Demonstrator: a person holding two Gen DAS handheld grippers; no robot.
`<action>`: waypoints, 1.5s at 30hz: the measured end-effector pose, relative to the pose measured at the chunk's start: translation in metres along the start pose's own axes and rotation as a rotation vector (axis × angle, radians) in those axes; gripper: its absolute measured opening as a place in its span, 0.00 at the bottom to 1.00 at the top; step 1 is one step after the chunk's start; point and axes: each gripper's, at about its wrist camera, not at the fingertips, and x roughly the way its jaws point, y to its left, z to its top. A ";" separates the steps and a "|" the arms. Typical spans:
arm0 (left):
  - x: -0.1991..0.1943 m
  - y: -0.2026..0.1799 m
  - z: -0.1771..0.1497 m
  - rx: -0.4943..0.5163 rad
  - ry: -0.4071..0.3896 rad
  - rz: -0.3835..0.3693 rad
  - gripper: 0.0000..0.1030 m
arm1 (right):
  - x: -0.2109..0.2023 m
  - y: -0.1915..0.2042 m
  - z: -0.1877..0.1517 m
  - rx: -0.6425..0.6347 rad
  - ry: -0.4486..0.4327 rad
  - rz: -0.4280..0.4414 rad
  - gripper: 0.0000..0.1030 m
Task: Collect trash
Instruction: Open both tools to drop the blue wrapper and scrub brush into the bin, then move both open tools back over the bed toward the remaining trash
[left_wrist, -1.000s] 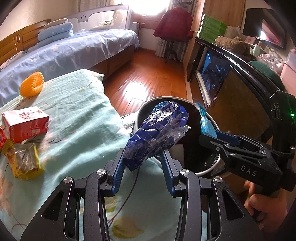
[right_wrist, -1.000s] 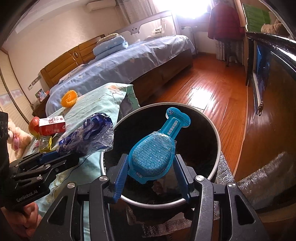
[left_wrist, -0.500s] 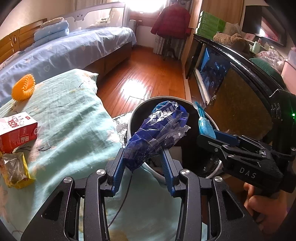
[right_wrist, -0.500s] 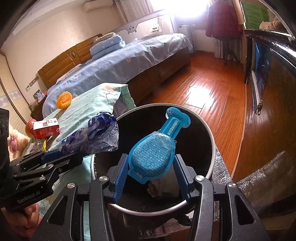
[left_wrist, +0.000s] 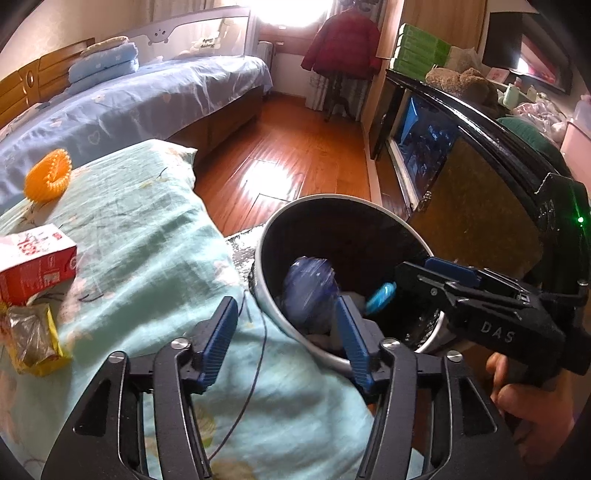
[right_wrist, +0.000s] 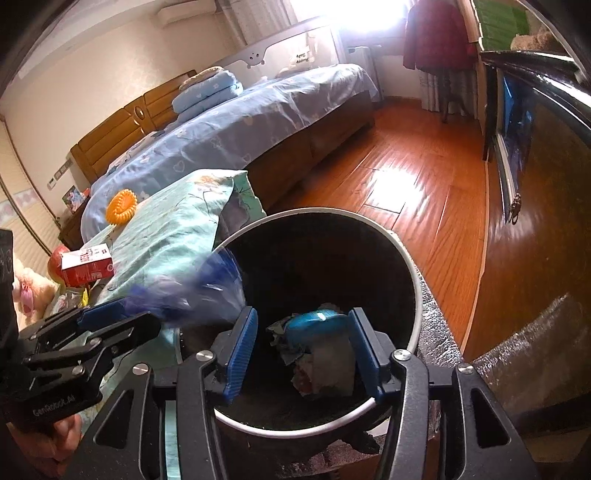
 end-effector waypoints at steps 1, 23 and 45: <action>-0.002 0.002 -0.003 -0.007 0.001 0.001 0.57 | -0.001 0.001 0.000 0.001 -0.002 0.002 0.57; -0.086 0.098 -0.081 -0.205 -0.062 0.100 0.62 | -0.004 0.094 -0.027 -0.061 0.015 0.168 0.79; -0.135 0.212 -0.120 -0.286 -0.080 0.271 0.72 | 0.017 0.220 -0.045 -0.227 0.079 0.305 0.87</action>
